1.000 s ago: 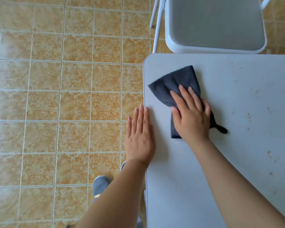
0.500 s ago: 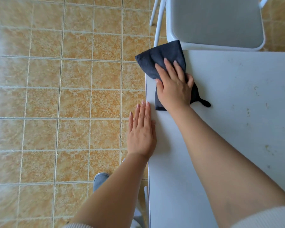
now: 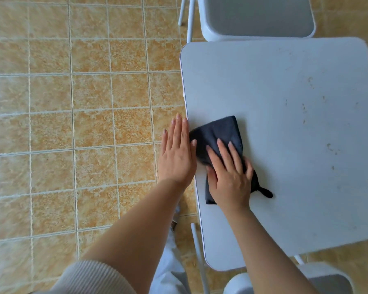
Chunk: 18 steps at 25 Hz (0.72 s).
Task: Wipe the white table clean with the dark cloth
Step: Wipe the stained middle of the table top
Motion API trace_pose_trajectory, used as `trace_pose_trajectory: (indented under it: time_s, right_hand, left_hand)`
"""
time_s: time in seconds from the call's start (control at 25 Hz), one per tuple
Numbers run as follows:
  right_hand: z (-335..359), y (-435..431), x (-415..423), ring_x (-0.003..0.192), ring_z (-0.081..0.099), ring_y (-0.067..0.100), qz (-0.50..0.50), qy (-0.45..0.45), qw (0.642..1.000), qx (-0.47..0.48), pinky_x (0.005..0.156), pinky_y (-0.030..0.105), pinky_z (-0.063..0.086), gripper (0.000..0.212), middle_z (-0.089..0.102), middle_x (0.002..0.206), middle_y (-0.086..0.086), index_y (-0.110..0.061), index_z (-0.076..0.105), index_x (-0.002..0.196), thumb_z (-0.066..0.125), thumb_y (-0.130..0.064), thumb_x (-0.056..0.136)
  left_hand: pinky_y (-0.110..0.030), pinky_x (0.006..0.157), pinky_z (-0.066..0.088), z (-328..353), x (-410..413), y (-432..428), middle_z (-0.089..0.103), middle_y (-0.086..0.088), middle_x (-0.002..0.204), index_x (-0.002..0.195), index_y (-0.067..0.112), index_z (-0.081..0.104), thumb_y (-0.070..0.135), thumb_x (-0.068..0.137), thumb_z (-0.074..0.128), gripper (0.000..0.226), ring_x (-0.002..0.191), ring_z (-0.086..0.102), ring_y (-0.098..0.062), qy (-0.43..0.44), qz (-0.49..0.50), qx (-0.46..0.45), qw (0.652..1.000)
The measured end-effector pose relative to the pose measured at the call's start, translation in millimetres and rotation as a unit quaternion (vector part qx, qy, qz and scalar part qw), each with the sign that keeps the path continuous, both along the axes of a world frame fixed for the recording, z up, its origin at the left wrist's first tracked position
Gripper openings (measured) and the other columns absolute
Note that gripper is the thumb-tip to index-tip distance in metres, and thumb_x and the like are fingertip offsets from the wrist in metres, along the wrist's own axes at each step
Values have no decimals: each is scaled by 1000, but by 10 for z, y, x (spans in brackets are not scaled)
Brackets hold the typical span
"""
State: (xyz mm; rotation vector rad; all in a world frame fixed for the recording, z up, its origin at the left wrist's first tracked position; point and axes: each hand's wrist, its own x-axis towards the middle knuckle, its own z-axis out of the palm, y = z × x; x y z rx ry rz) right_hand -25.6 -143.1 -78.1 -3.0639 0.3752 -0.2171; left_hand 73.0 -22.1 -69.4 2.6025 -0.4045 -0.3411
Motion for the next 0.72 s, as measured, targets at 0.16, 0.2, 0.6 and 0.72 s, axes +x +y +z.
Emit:
trace_pose_trajectory:
  time_s: [0.16, 0.2, 0.6, 0.72]
  right_hand:
    - [-10, -263, -411, 139, 44, 23, -162, 0, 987, -20, 99, 49, 40, 40, 45, 153, -3, -29, 54, 139, 48, -33, 100]
    - [-22, -309, -313, 138, 45, 24, -223, -7, 975, -6, 97, 49, 41, 40, 46, 152, -2, -29, 55, 138, 49, -33, 98]
    - [-93, 15, -659, 141, 43, 20, -213, -33, 976, -8, 105, 47, 37, 43, 44, 154, -3, -31, 50, 143, 49, -35, 100]
    - [-91, -389, -823, 140, 43, 21, -304, -28, 952, -16, 100, 47, 38, 41, 45, 153, -3, -30, 51, 142, 46, -36, 101]
  left_hand:
    - [-34, 121, -4, -17, -124, 8, -1, -3, 162, 154, 12, 3, 35, 103, 10, 57, 148, -9, -13, -4, -57, 14, 998]
    - [-35, 121, -4, -38, -131, 5, 0, -3, 162, 154, 11, 4, 36, 103, 10, 57, 148, -8, -13, -11, -71, 20, 997]
    - [-32, 120, -8, -82, -87, -542, -1, -6, 162, 154, 9, 4, 43, 100, 4, 64, 149, -7, -15, -23, -101, 29, 994]
    - [-32, 120, -9, -70, -80, -677, -2, -5, 162, 154, 9, 4, 40, 101, 8, 61, 148, -8, -15, -27, -120, 26, 992]
